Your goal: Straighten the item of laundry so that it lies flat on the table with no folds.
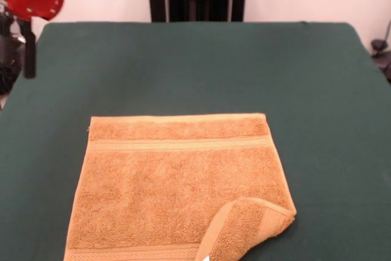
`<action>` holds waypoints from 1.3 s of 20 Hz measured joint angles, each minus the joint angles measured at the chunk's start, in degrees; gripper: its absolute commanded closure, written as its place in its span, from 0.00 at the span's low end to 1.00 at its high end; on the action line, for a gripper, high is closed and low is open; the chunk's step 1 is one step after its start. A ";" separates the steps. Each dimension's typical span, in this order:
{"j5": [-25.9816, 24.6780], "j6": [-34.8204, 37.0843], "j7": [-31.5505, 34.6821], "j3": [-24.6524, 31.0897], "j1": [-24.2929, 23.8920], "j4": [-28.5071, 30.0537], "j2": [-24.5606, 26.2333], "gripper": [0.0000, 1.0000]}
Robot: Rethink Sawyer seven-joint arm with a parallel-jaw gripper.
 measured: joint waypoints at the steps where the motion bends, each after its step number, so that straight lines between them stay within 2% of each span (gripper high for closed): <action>1: -0.03 -0.01 0.00 -0.03 0.51 -0.40 0.21 0.00; 11: -0.27 0.11 0.00 -0.54 4.86 -4.77 2.63 0.00; 20: -0.26 2.16 0.00 -2.66 9.98 -11.97 8.25 0.00; 26: -0.25 2.89 0.00 -4.25 11.79 -14.22 11.20 0.00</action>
